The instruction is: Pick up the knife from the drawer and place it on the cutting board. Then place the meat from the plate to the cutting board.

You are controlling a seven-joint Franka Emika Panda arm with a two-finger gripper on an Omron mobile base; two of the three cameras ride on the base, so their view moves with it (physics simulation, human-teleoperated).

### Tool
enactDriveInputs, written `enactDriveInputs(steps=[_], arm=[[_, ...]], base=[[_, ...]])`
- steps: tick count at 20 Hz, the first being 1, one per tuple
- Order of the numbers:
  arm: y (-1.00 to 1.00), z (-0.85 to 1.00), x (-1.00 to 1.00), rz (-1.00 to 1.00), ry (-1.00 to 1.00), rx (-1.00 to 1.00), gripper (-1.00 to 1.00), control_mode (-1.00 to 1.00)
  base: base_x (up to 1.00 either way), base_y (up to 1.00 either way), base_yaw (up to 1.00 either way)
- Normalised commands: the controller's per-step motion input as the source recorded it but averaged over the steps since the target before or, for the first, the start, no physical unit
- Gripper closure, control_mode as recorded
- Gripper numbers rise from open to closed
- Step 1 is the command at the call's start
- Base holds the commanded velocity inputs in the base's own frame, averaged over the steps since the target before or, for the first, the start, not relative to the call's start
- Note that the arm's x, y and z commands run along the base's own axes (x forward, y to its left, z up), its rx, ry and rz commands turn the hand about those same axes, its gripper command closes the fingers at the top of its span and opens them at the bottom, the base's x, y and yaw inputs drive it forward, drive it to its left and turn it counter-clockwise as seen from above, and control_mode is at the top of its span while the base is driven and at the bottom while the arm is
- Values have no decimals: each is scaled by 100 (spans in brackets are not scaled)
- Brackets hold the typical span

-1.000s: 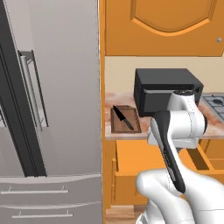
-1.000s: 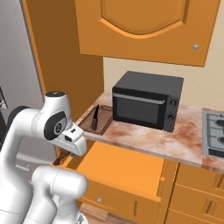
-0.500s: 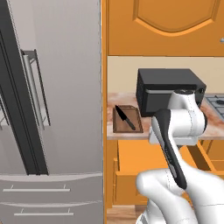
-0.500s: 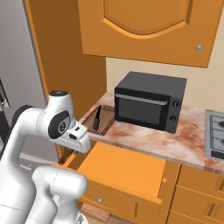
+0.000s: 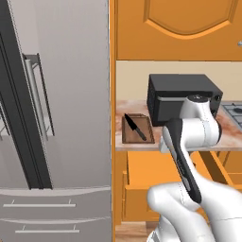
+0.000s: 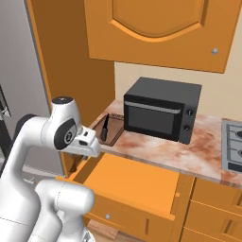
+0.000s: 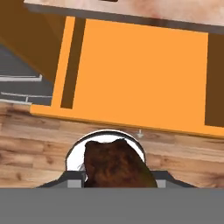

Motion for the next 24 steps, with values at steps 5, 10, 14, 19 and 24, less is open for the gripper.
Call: enactDriveInputs(steps=[5, 10, 14, 19, 24], arm=[[0, 0, 30, 21, -22, 0, 100, -100], [5, 3, 42, 19, -12, 0, 100, -100], [13, 10, 54, 16, -2, 0, 100, -100], [11, 7, 65, 10, 0, 0, 100, -100], [1, 2, 64, 10, 0, 0, 100, -100]], base=[[0, 0, 0], [0, 0, 0], [0, 0, 0], [0, 0, 0], [0, 0, 0]])
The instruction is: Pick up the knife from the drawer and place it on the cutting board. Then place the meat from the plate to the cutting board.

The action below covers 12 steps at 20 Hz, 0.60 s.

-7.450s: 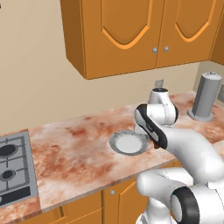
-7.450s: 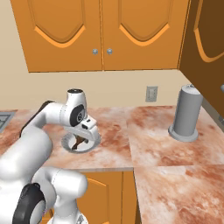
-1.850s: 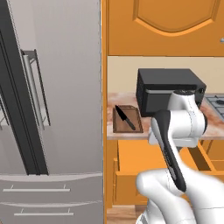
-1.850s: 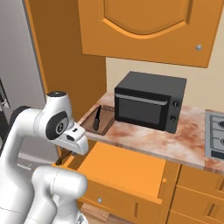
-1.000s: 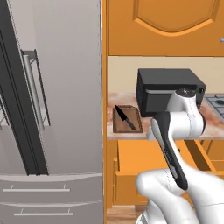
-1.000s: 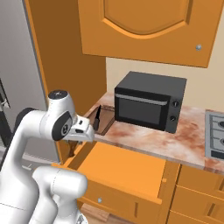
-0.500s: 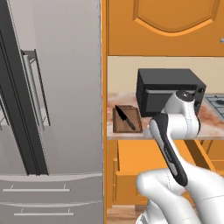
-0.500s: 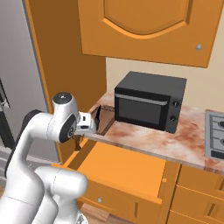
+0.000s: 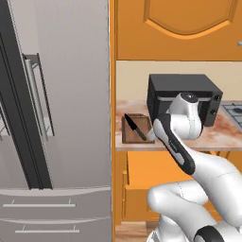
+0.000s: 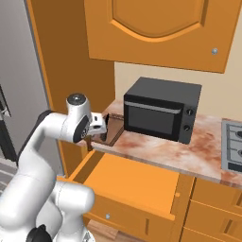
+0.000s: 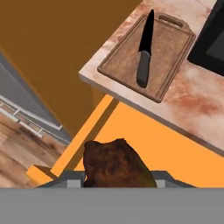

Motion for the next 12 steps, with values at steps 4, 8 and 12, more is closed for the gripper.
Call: enactDriveInputs(steps=[4, 8, 12], arm=[[0, 0, 56, 13, -5, 0, 100, -100], [0, 0, 49, 10, -11, 0, 100, -100], [5, -6, 34, 0, -9, -3, 100, -100]], base=[[0, 0, 0], [0, 0, 0], [0, 0, 0]])
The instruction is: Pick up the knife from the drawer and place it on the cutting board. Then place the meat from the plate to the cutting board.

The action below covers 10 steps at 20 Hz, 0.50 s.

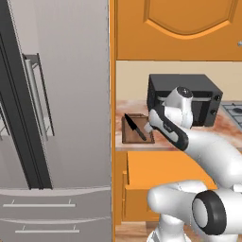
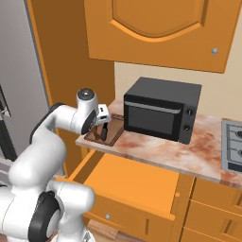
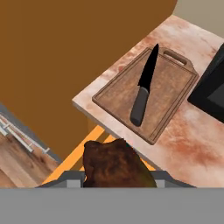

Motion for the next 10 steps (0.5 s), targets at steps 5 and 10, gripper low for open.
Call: enactDriveInputs(steps=[5, 10], arm=[[1, -1, 29, -3, -2, -2, 100, -100], [2, -1, 21, -1, 0, 0, 100, -100]], base=[[0, 0, 0], [0, 0, 0]])
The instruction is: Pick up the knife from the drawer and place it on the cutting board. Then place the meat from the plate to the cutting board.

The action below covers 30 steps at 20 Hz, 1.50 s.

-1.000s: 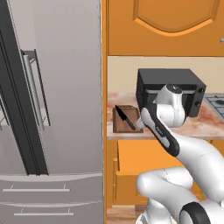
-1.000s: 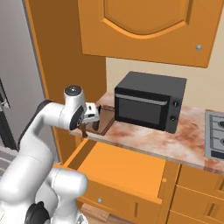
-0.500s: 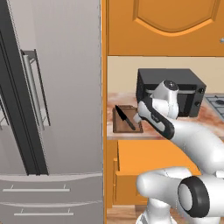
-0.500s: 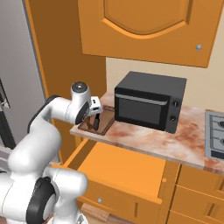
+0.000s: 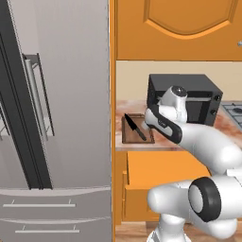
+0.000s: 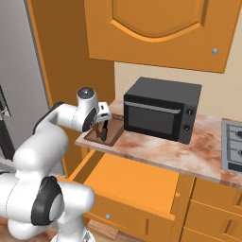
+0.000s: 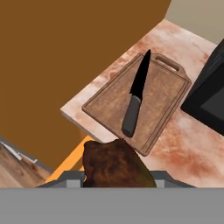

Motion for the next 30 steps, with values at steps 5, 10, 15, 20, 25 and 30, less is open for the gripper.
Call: enactDriveInputs(steps=[5, 10, 15, 20, 25, 30], arm=[[1, -21, 12, 0, 0, 4, 100, -100], [0, -26, 8, 0, -1, 0, 100, -100], [5, -13, 13, 0, -3, 0, 100, -100], [17, -6, 28, 0, -1, 0, 100, -100], [9, -8, 37, 0, 0, 0, 100, -100], [0, -15, 28, 0, 1, 0, 100, -100]], base=[[0, 0, 0], [0, 0, 0], [0, 0, 0], [0, 0, 0], [0, 0, 0], [0, 0, 0]])
